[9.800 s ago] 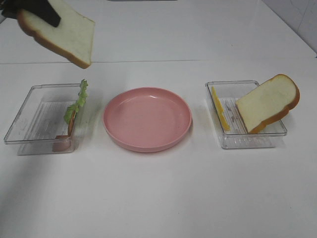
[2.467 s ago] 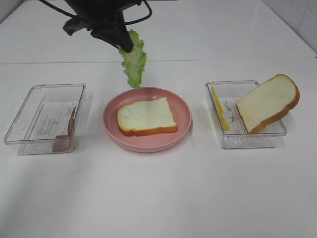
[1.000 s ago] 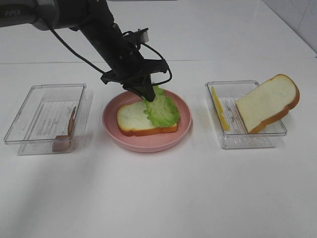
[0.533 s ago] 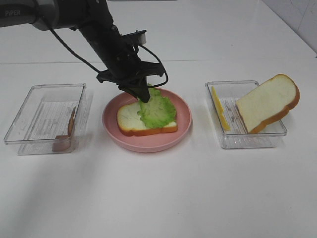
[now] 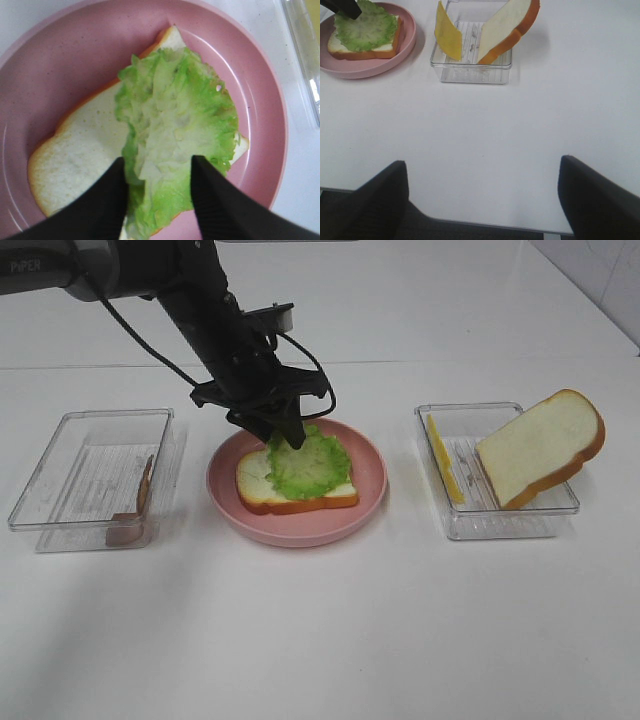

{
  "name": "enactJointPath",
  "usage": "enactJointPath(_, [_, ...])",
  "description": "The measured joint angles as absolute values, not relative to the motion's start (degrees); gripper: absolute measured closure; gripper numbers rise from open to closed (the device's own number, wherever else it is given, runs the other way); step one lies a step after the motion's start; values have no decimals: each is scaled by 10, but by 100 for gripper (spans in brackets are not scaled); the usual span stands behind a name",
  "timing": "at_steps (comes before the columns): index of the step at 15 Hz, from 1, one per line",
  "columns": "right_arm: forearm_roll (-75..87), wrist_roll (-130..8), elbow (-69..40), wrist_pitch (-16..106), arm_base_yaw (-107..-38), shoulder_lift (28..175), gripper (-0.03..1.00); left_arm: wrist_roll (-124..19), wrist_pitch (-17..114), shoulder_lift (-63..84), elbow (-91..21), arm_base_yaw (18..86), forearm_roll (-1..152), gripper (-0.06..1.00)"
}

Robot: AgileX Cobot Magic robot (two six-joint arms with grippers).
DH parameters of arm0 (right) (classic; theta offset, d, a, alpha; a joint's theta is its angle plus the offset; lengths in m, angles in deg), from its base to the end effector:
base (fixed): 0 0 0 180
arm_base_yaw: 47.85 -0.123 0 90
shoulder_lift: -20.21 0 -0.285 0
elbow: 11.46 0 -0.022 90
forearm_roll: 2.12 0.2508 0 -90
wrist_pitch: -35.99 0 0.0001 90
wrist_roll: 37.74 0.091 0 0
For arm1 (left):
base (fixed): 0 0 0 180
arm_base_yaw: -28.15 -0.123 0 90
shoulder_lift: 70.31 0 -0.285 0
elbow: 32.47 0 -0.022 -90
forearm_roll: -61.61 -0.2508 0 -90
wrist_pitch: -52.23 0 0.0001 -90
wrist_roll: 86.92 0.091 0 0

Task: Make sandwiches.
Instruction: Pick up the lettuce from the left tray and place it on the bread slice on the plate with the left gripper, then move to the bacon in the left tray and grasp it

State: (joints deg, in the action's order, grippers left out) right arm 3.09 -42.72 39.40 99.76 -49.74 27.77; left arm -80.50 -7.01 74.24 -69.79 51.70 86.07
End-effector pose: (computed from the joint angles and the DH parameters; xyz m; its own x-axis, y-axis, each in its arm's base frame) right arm -0.0038 0.0073 0.2623 -0.5257 -0.0638 -0.8483 -0.1265 0.9920 0.0037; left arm 0.4468 -0.2301 0.1532 -0.9293 0.2865 -0.2331 0.3574 0.8568 -0.3717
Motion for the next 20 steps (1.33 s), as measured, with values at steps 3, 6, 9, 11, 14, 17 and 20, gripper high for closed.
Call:
enactJointPath(3, [31, -427, 394, 998, -497, 278, 17, -826, -99, 731, -705, 517, 831, 17])
enactJointPath(6, [31, -427, 394, 998, -497, 278, 17, -869, -164, 715, -744, 517, 770, 6])
enactJointPath(9, [31, -427, 394, 998, -497, 278, 17, -902, -169, 668, -765, 517, 720, 5])
enactJointPath(11, [31, -427, 394, 998, -497, 278, 17, -908, -169, 614, -733, 518, 712, 5])
enactJointPath(14, [31, -427, 394, 998, -497, 278, 17, -928, -172, 527, -627, 519, 672, 5])
enactJointPath(17, [31, -427, 394, 998, -497, 278, 17, -947, -176, 479, -544, 519, 630, 5])
enactJointPath(20, [31, -427, 394, 998, -497, 278, 17, -959, -176, 479, -478, 519, 616, 5])
